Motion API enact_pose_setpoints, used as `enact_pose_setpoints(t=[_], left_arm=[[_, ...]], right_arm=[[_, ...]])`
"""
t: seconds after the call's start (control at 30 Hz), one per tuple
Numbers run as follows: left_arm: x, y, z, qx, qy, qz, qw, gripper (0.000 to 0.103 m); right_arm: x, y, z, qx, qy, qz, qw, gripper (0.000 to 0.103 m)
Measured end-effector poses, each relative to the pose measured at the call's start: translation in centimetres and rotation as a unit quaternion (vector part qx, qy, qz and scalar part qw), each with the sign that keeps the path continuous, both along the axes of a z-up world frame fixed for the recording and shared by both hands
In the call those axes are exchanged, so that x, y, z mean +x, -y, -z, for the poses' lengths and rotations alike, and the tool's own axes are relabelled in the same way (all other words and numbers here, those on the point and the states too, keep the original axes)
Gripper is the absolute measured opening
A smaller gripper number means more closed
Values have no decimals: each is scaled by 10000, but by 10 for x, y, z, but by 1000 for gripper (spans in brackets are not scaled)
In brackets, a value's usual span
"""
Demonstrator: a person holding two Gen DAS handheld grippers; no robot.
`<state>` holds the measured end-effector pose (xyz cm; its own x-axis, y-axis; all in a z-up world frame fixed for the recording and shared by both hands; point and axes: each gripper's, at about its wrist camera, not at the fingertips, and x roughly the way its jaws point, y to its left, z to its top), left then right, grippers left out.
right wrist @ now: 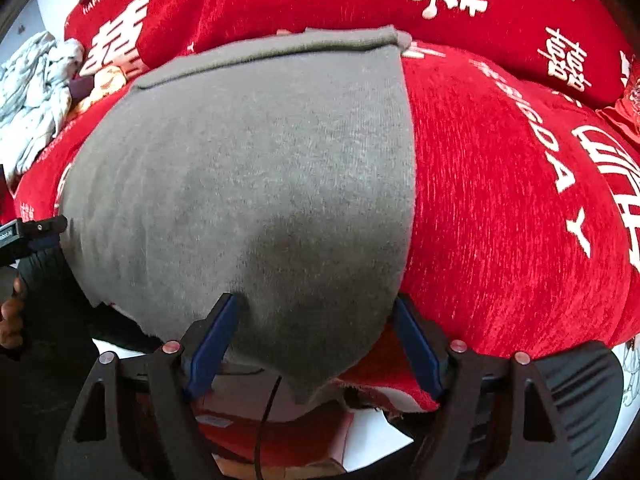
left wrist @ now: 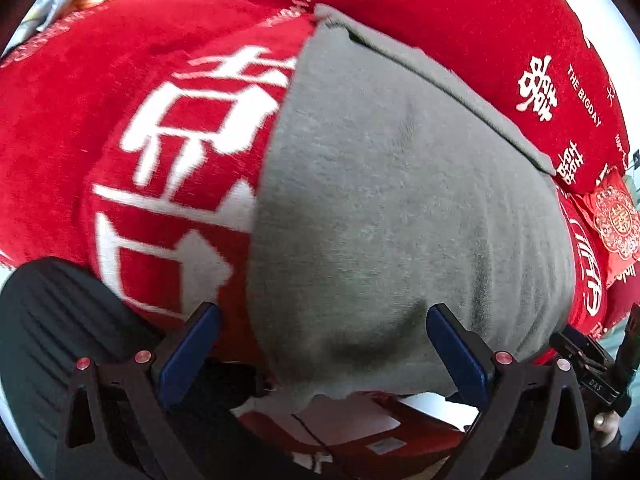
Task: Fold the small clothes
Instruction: 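Grasp the sweater hem with both tools and lift it toward the collar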
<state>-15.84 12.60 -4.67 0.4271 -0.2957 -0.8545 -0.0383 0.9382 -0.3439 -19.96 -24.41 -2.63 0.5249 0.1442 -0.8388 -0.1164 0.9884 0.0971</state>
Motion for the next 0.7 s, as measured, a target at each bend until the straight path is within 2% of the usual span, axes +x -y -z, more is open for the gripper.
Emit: enact_pose_setpoints(t=[0.03,0.07,0.1,0.17,0.3,0.33,0.4,0.43,0.47,0.57,0.63,0.67,0.7], left_arm=[[0,5,1,114,9,-6,9999,102],[-1,11,0,220,39,12,9997,101],[-1,17,-2,364,117,52,9993,96],[-6,28,-8,517,295,124,9982,88],[-8,35,-8,676,458,123,9966,85],[-8,35,-10,675,513,107,9963,82],[-15,34,-14,700,662,139,9953,64],[-17,36,-16,707,725,156,9947,60],[-18,37,-17,675,750,172,9948,58],[-20,22,-14,301,742,138,9967,59],[-22,14,-11,43,705,168,9974,79],[-18,18,-8,70,606,181,9980,101],[-15,21,-3,305,428,57,9986,103]], right_arm=[[-1,0,-1,13,63,-13,10000,67],[-4,-2,-1,29,100,-19,9999,59],[-5,-1,-1,57,136,-18,9999,49],[-5,2,-2,167,199,-8,9997,40],[-8,9,-2,332,233,36,9992,38],[-8,8,-2,325,226,22,9992,38],[-9,6,-1,278,213,7,9994,36],[-9,4,-2,250,211,-37,9995,32],[-10,2,-2,245,202,-85,9995,24],[-9,1,0,224,140,-148,9995,24],[-8,4,1,343,52,-109,9993,30],[-8,5,2,420,1,-134,9990,36],[-9,4,3,441,-2,-161,9989,38]])
